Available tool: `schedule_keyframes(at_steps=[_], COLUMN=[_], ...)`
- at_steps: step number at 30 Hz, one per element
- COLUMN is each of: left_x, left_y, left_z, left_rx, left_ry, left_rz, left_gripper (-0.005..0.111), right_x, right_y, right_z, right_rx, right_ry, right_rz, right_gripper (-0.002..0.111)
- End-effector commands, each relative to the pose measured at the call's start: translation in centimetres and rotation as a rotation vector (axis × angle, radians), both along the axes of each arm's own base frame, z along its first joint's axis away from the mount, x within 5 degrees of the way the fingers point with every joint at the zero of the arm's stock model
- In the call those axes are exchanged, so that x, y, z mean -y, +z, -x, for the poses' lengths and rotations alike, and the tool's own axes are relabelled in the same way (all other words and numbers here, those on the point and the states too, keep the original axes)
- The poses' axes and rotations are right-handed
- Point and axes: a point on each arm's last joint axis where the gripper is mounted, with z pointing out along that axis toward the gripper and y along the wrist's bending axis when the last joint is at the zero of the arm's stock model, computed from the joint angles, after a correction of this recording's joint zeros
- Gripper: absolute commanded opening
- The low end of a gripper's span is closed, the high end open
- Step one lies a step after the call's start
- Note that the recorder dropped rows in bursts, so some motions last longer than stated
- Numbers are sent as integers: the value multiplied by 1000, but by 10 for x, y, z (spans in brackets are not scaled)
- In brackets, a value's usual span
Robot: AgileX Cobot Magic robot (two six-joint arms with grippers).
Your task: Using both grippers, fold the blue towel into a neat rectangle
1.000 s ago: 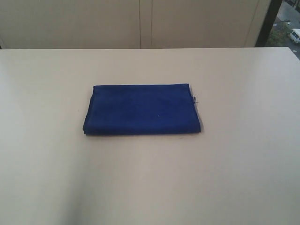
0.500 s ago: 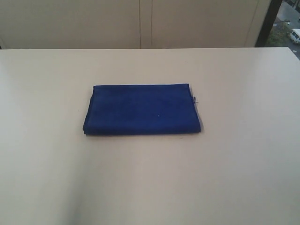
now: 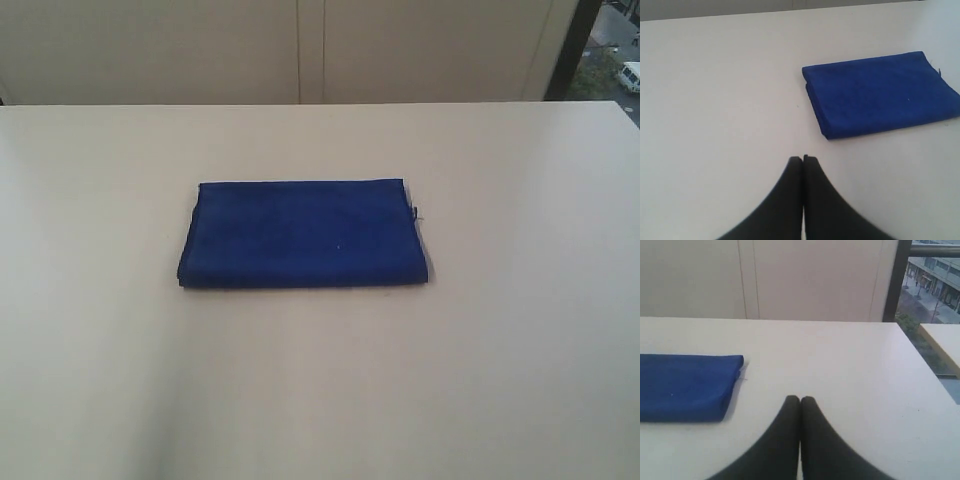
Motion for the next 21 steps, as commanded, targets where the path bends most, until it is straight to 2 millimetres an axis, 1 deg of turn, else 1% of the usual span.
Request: schedule_keyframes(at_steps=[1, 8, 13, 21], left_x=[0, 0, 0, 0], left_y=[-1, -1, -1, -1], left_z=[2, 2, 2, 2], left_rx=[-9, -9, -9, -9], left_ry=[0, 0, 0, 0], left_rz=[9, 9, 9, 9], left_gripper=[0, 0, 0, 0], right_x=[1, 1, 2, 4], right_y=[-11, -13, -16, -16], right_z=[-2, -2, -3, -3], right_rx=[-20, -33, -45, -37], right_ry=[-10, -10, -33, -46], right_rz=[20, 13, -22, 1], right_gripper=[0, 0, 0, 0])
